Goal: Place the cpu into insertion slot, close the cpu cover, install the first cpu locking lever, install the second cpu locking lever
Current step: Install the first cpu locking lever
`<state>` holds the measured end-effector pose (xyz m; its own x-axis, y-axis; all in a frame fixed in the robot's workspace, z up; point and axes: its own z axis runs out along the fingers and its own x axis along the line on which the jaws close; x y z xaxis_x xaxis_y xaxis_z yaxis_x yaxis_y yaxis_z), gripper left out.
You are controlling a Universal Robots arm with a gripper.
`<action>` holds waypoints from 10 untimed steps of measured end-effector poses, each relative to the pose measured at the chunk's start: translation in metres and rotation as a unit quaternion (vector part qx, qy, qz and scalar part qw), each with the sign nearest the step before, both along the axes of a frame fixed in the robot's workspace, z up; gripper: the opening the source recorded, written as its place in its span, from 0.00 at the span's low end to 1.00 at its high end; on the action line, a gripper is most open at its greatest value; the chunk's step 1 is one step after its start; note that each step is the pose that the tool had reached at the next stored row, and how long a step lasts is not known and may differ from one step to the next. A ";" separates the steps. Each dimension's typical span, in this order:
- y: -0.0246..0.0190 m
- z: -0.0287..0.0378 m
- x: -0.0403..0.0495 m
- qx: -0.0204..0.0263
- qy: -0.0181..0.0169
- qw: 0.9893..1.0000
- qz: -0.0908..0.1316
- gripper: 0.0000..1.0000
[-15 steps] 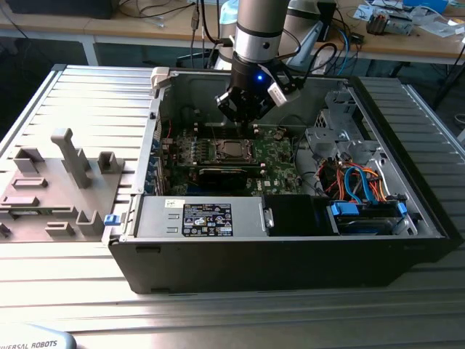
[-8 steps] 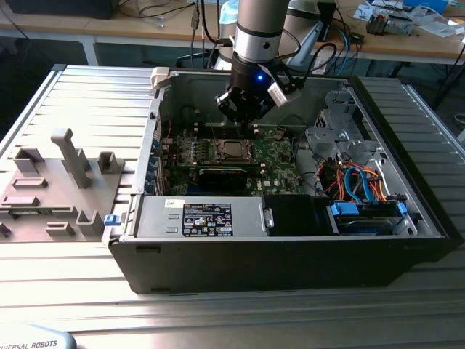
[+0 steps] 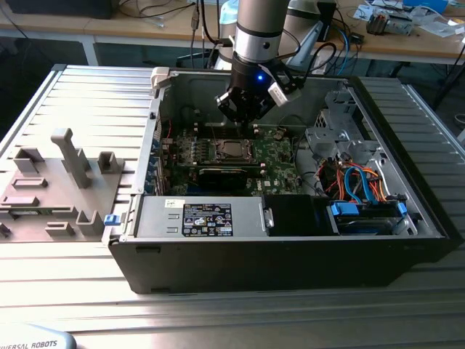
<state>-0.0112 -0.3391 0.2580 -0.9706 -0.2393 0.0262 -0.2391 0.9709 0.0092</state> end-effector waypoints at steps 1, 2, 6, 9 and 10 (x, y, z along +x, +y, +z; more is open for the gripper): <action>0.0000 0.0000 0.0000 0.000 0.000 1.000 0.000 0.11; 0.0000 0.0000 0.0000 0.000 0.000 1.000 0.000 0.11; 0.0000 0.0000 0.0000 0.000 0.000 1.000 0.002 0.11; 0.0000 0.0000 0.0000 0.000 0.000 1.000 0.003 0.11; 0.0000 0.0000 0.0000 0.000 0.000 1.000 0.004 0.11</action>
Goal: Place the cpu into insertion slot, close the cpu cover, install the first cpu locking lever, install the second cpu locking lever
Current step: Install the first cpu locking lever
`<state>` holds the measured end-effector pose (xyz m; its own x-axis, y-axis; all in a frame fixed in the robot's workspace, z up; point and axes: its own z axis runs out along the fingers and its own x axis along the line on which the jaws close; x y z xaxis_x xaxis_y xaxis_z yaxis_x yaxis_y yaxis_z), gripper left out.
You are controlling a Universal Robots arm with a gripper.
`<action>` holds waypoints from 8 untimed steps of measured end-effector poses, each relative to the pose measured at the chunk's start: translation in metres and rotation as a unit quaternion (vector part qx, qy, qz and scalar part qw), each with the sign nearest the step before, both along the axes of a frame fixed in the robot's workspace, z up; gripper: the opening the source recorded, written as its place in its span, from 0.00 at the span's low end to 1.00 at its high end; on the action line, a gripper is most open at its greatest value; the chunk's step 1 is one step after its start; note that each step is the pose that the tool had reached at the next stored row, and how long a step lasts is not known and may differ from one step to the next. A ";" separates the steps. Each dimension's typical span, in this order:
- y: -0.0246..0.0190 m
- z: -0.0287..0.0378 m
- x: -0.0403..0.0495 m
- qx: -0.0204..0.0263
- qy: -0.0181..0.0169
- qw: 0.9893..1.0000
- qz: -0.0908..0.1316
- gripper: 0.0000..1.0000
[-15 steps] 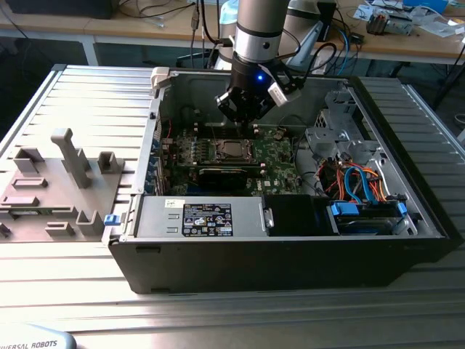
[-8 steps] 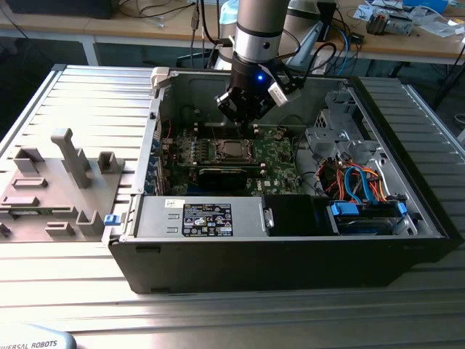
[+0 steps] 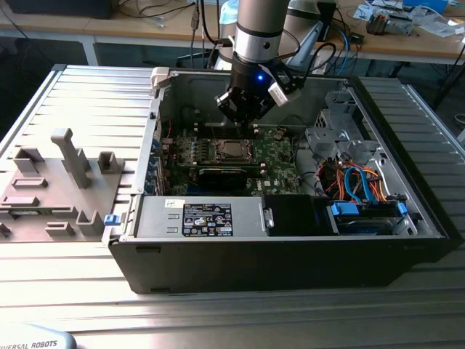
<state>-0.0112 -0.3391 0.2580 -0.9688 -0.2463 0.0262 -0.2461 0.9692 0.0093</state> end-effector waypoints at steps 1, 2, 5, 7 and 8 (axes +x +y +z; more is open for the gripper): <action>0.0000 0.0000 0.0000 0.000 0.000 1.000 0.000 0.11; 0.0000 0.0000 0.0000 0.000 0.000 1.000 0.001 0.11; 0.0000 0.0000 0.0000 0.000 0.000 1.000 0.001 0.11; 0.0000 0.0000 0.0000 0.000 0.000 1.000 0.002 0.11; 0.0000 0.0000 0.0000 0.000 0.000 1.000 0.002 0.11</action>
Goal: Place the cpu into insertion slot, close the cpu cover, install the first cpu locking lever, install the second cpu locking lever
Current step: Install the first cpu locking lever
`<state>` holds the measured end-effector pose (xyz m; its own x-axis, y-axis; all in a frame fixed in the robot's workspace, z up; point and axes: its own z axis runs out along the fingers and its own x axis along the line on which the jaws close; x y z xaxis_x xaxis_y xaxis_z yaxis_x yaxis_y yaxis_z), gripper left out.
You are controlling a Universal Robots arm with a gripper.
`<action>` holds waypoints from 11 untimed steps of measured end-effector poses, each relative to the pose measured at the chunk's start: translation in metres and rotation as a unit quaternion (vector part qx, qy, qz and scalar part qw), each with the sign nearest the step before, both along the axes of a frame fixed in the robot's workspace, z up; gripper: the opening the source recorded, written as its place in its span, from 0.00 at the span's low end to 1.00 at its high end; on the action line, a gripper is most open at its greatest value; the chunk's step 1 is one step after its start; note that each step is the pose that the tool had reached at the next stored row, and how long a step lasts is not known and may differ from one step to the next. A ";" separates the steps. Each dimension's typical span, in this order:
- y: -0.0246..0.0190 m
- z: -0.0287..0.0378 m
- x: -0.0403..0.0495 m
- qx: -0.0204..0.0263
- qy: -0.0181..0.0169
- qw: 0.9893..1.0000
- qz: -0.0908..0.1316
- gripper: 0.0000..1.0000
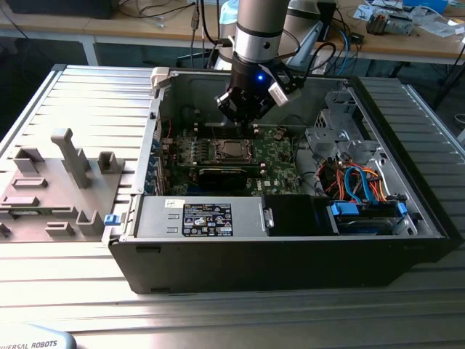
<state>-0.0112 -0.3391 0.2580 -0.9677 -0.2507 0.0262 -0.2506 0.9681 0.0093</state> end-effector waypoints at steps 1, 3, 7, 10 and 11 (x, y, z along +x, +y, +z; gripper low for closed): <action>0.0000 0.0000 0.0000 0.000 0.000 1.000 0.001 0.11; 0.0000 0.0000 0.0000 0.000 0.000 1.000 0.001 0.11; 0.0000 0.0000 0.0000 0.000 0.000 1.000 0.003 0.11; 0.0000 0.0000 0.0000 0.000 0.000 1.000 0.004 0.11; 0.0000 0.0000 0.0000 0.000 0.000 1.000 0.004 0.11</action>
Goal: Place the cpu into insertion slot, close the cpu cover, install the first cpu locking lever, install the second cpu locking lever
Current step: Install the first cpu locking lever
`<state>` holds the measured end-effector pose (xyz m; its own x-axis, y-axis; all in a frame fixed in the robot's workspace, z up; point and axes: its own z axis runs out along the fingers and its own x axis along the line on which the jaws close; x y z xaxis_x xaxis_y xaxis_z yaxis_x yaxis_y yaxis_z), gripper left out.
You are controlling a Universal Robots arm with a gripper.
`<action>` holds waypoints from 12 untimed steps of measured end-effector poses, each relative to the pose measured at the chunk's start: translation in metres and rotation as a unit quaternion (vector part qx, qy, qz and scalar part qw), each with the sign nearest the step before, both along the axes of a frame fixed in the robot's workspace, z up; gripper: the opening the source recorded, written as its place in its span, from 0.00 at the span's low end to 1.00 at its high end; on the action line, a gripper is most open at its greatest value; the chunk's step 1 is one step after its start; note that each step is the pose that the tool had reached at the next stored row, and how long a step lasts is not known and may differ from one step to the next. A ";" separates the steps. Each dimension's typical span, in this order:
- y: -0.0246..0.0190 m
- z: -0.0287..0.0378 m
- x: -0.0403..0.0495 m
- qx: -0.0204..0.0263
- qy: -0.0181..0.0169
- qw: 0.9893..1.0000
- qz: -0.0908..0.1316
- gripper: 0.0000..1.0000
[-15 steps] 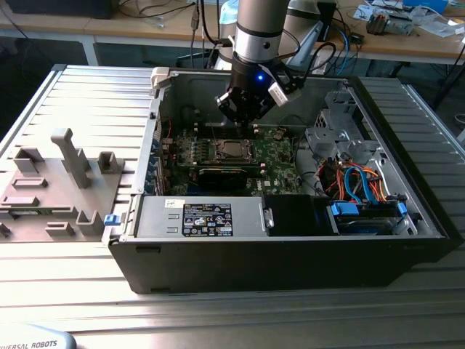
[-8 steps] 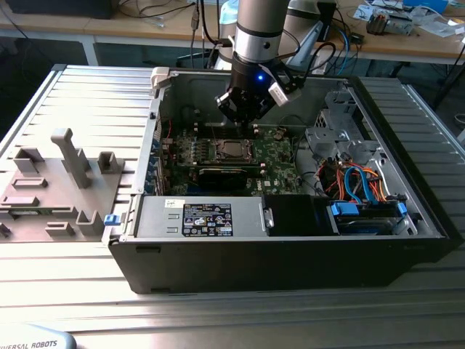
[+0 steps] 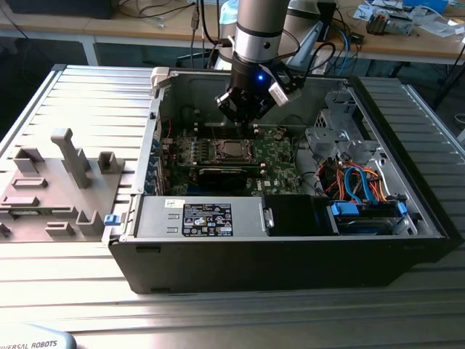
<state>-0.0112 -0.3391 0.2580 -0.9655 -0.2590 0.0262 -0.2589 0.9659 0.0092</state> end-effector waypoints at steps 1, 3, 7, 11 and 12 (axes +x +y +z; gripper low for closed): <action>0.0000 0.0000 0.0000 0.000 0.000 1.000 0.000 0.11; 0.0000 0.0000 0.0000 0.000 0.000 1.000 0.001 0.11; 0.0000 0.0000 0.0000 0.000 0.000 1.000 0.003 0.11; 0.0000 0.0000 0.0000 0.000 0.000 1.000 0.004 0.11; 0.0000 0.0000 0.0000 0.000 0.000 1.000 0.004 0.11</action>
<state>-0.0112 -0.3391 0.2580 -0.9632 -0.2673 0.0262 -0.2672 0.9636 0.0093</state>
